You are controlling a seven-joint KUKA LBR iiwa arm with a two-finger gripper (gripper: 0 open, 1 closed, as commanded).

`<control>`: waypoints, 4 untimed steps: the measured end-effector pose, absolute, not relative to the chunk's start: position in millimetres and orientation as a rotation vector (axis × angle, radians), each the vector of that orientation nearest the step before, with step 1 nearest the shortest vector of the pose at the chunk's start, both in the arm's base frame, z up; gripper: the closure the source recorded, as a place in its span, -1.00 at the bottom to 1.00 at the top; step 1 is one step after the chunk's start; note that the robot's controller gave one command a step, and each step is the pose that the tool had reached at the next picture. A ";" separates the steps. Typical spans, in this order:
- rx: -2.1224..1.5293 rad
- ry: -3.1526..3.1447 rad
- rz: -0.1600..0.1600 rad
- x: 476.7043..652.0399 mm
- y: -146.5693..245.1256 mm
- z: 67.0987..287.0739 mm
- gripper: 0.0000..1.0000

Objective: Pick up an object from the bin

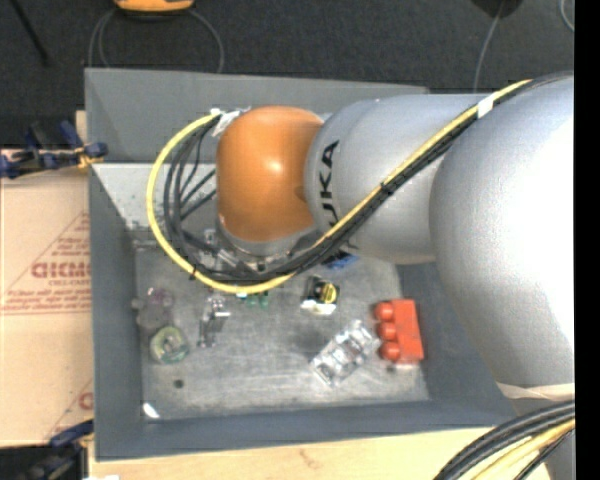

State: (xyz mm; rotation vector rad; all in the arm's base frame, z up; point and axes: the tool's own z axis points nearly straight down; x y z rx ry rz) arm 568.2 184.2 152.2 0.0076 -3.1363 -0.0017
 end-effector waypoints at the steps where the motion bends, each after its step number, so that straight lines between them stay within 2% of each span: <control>1: 0.657 -3.075 0.000 605.5 154.1 77.5 -1.00; 2: 0.897 -3.015 0.008 603.7 19.3 114.0 -1.00; 3: 1.343 -2.852 0.004 615.3 -50.7 74.8 -1.00; 4: 1.341 -2.859 0.003 617.7 -48.5 77.4 1.00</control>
Offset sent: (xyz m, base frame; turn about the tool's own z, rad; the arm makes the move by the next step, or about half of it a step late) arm 0.0357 -0.0282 -0.0749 -0.4197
